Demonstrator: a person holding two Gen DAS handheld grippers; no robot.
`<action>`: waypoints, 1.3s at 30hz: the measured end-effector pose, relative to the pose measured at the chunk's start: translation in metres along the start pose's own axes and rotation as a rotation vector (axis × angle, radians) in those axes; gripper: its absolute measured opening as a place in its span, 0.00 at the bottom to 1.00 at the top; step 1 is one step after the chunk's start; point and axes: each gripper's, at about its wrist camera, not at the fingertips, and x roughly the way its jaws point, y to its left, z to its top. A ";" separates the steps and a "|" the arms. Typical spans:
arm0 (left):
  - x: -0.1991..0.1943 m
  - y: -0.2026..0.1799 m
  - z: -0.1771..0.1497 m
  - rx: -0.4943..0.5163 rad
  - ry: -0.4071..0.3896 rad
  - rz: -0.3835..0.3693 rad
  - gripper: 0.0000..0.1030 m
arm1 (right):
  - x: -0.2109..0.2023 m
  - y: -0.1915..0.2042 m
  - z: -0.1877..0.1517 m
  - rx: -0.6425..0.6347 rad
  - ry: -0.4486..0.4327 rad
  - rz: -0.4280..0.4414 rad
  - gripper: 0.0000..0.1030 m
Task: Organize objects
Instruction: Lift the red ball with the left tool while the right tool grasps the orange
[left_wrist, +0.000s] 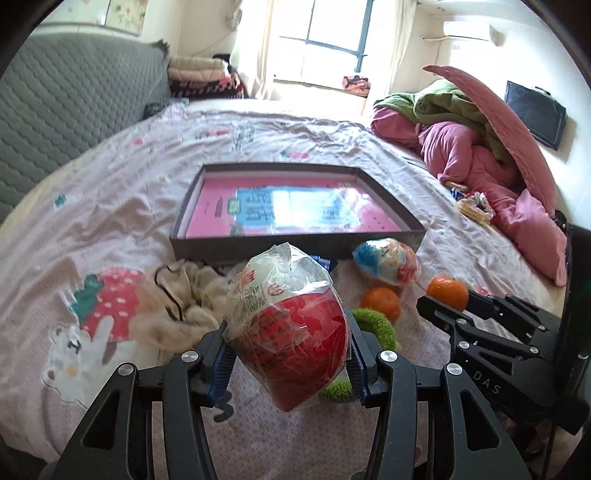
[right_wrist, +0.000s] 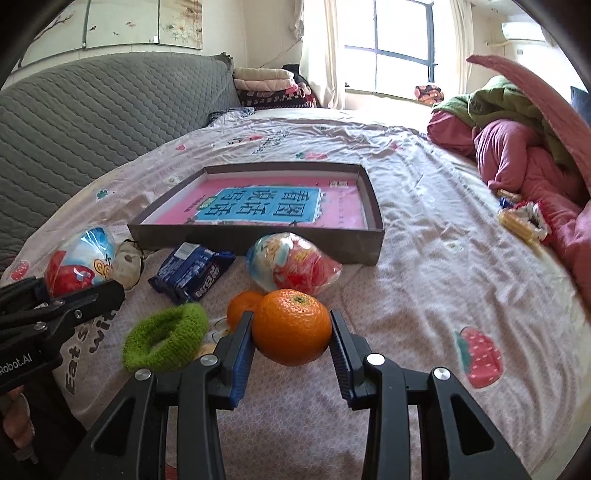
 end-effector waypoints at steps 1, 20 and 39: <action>-0.001 -0.001 0.002 0.007 -0.008 0.004 0.51 | -0.002 0.000 0.002 -0.002 -0.005 -0.002 0.38; -0.011 -0.004 0.054 -0.001 -0.083 0.025 0.51 | -0.013 0.012 0.065 -0.054 -0.086 0.015 0.38; 0.003 0.000 0.096 0.019 -0.126 0.042 0.51 | -0.011 0.012 0.102 -0.047 -0.156 -0.001 0.38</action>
